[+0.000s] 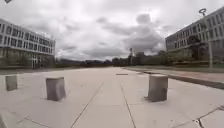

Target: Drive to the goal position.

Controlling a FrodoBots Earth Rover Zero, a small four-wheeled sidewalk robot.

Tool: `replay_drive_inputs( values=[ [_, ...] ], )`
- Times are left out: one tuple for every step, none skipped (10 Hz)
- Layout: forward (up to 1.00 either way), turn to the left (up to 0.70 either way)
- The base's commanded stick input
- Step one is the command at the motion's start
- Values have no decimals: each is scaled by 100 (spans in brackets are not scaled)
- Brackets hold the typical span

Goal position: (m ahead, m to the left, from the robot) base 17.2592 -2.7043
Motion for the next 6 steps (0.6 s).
replay_drive_inputs(
  values=[
    [70, 0],
    [70, 0],
    [70, 0],
    [70, 0],
    [70, 0],
    [70, 0]
  ],
)
